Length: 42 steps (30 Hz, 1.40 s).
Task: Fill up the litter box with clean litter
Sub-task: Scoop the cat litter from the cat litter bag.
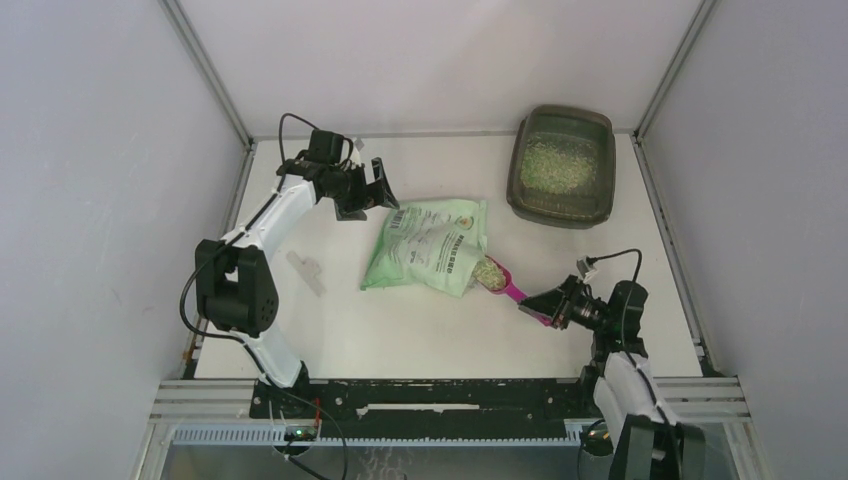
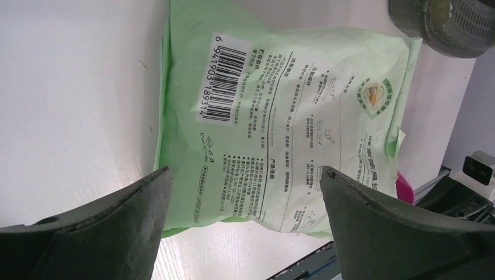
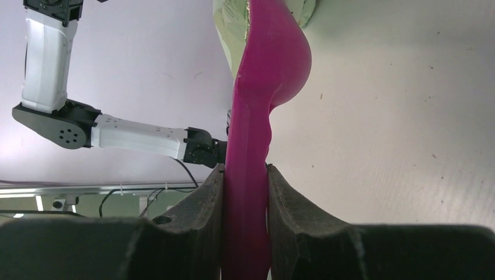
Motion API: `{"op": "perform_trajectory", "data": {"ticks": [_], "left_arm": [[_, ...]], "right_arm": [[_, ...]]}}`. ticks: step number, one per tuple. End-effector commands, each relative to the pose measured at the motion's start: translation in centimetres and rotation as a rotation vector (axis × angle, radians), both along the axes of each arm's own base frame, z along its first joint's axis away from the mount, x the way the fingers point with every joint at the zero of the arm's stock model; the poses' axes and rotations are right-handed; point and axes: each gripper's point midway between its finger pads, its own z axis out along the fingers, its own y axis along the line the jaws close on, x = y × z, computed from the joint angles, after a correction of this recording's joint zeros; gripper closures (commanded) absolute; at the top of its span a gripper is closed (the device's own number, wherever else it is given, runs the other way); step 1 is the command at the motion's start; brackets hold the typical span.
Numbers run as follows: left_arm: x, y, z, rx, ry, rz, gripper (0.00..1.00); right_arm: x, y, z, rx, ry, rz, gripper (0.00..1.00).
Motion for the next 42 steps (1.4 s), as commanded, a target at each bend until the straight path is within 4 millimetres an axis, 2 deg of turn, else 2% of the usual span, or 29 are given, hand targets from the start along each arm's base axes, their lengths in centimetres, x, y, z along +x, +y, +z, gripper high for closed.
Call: {"op": "perform_trajectory", "data": {"ticks": [1,5,25,27,42], "left_arm": [[1.0,-0.6,4.8,-0.057,-0.12,-0.014,0.0],[0.9,-0.7,4.9,-0.063,-0.122,-0.015,0.0],[0.8,-0.7,5.2,-0.067,-0.129,-0.02,0.0],[0.8,-0.8,5.2,-0.068,-0.13,-0.021,0.0],[0.9,-1.0,5.4,-0.084,-0.137,-0.032,0.0]], "right_arm": [[-2.1,-0.1,-1.4,0.024,0.095,0.014,1.0],[-2.5,-0.4,-1.7,0.053,0.12,0.011,1.0],[-3.6,-1.6,-0.9,0.138,0.146,-0.046,1.0],[-3.3,-2.0,-0.2,0.135,0.116,-0.051,1.0],[-2.9,-3.2,1.3,0.179,0.072,-0.111,1.0]]}}
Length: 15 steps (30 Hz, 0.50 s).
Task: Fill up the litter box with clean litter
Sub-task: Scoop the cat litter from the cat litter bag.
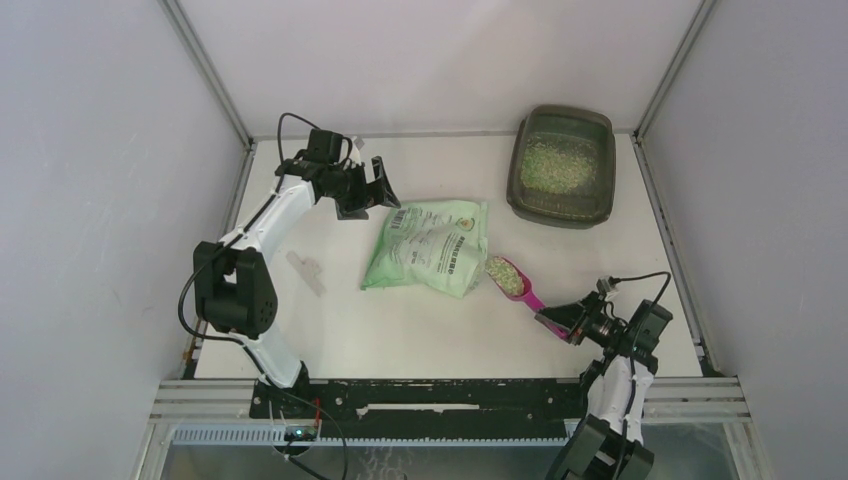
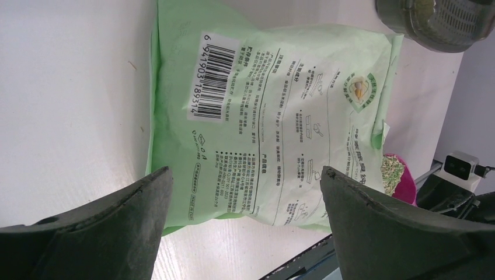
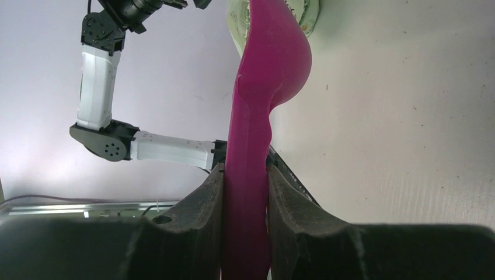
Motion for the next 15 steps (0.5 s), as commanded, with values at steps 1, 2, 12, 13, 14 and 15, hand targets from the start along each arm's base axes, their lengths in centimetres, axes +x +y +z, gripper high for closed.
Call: {"op": "perform_trajectory", "data": {"ticks": [1,2,12,13,14,15], "left_arm": [[1.1,-0.7,4.7,-0.062,-0.127,-0.016,0.0],[1.1,-0.7,4.7,-0.062,-0.127,-0.016,0.0],[1.2,-0.6,4.6,-0.068,-0.127,-0.022,0.0],[1.1,-0.7,4.6,-0.07,-0.127,-0.023,0.0],[1.1,-0.7,4.6,-0.071,-0.126,-0.025,0.0],[1.2,-0.7,4.7,-0.072,-0.129,-0.026,0.0]], "right_arm": [[-0.6,0.1,1.3,0.05,-0.002,0.012,1.0],[-0.6,0.0,1.4,0.053,-0.009,0.009,1.0],[-0.3,-0.9,3.0,0.138,-0.05,-0.053,1.0],[-0.2,-1.0,3.2,0.151,-0.053,-0.061,1.0],[-0.1,-1.1,3.4,0.159,-0.064,-0.07,1.0],[-0.1,-1.2,3.8,0.171,-0.067,-0.08,1.0]]}}
